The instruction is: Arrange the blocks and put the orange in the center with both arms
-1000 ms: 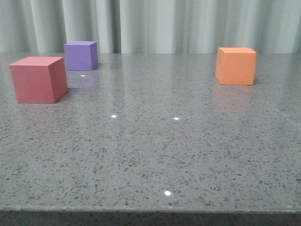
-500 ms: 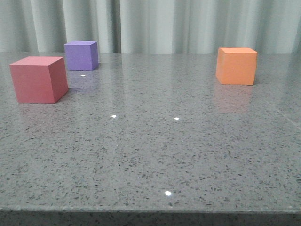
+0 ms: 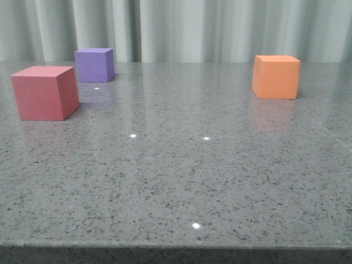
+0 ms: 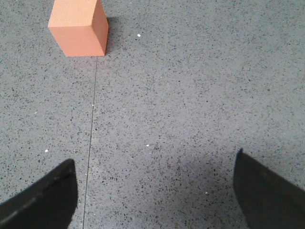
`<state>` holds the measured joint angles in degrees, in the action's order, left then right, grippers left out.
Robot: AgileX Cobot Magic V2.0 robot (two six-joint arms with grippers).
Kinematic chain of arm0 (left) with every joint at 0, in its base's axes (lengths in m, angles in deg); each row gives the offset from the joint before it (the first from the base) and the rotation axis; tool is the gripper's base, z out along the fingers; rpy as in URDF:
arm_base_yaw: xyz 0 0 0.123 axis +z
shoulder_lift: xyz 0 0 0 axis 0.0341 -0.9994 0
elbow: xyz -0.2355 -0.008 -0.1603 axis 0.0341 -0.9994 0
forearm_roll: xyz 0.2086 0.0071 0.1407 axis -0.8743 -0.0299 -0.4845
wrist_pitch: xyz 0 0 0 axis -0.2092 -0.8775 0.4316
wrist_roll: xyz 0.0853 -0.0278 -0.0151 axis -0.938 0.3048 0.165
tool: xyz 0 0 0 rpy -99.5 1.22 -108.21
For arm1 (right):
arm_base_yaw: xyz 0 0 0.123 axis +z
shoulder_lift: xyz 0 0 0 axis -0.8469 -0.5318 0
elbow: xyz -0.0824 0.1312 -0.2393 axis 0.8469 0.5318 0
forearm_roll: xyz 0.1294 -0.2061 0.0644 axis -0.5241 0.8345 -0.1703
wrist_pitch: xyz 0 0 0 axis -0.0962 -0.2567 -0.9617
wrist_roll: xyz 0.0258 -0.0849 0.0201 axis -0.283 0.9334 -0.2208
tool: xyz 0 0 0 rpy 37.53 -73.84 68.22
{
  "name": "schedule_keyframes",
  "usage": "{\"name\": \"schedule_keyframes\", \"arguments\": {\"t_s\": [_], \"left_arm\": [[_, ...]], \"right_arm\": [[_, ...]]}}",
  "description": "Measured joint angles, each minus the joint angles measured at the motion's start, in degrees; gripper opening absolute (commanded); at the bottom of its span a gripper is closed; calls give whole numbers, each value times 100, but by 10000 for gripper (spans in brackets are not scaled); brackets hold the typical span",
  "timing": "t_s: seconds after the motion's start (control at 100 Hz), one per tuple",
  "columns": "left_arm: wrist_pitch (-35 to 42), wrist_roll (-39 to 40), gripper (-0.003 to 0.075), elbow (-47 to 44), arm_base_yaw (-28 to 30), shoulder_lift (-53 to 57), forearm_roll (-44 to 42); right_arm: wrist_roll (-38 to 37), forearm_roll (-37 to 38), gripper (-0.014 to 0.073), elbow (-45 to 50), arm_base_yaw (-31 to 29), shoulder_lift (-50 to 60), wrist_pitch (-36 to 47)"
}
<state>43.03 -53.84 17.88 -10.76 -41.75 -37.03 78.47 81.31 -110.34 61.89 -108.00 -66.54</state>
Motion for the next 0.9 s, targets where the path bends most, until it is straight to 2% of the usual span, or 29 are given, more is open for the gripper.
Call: {"name": "schedule_keyframes", "arguments": {"t_s": [0.24, 0.42, 0.9], "left_arm": [[0, 0, -20, 0, 0, 0, 0], [0, 0, -20, 0, 0, 0, 0], [0, 0, -20, 0, 0, 0, 0]], "right_arm": [[0, -216, 662, -286, 0, -446, 45], [0, -350, 662, -945, 13, -1543, 147], [0, -390, 662, -3110, 585, -4397, 375]]}}
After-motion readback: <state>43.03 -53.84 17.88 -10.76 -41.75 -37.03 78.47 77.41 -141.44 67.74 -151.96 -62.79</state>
